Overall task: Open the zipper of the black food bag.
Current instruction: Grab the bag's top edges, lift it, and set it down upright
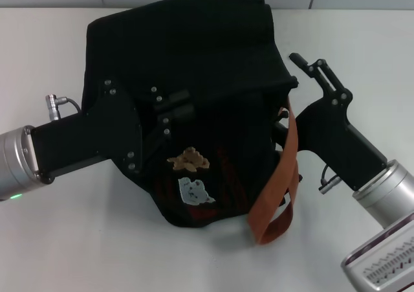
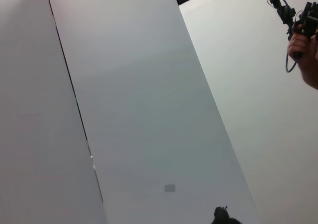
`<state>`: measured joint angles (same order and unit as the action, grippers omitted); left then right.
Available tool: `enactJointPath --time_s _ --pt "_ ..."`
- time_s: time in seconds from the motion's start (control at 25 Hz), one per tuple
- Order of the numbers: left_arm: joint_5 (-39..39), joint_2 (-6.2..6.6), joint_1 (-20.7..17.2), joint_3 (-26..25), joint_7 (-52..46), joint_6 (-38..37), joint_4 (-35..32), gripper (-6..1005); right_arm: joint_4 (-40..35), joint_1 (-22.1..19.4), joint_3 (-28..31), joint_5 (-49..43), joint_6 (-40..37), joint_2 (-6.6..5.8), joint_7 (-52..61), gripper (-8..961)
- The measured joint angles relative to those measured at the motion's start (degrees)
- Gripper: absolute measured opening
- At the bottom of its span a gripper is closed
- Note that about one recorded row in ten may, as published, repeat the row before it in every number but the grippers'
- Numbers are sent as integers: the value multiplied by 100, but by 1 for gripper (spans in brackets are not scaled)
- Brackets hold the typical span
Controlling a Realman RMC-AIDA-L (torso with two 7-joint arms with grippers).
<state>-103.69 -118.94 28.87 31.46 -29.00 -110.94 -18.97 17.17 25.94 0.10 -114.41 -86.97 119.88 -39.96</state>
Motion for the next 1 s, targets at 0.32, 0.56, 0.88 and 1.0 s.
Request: enactJointPath --time_s 0.32,0.56,0.88,1.0 --pt "-21 2 4 0 20 3 15 71 211 -21 -2 -9 65 0 -661 851" --pt "-33 -2 8 9 24 3 25 71 324 -36 -11 -12 132 0 -1214 851" --pt "-36 -6 26 31 26 15 37 72 408 -7 8 -12 81 0 -1326 852" --pt "-36 -7 35 71 27 54 42 72 447 32 50 -11 18 0 -1172 852"
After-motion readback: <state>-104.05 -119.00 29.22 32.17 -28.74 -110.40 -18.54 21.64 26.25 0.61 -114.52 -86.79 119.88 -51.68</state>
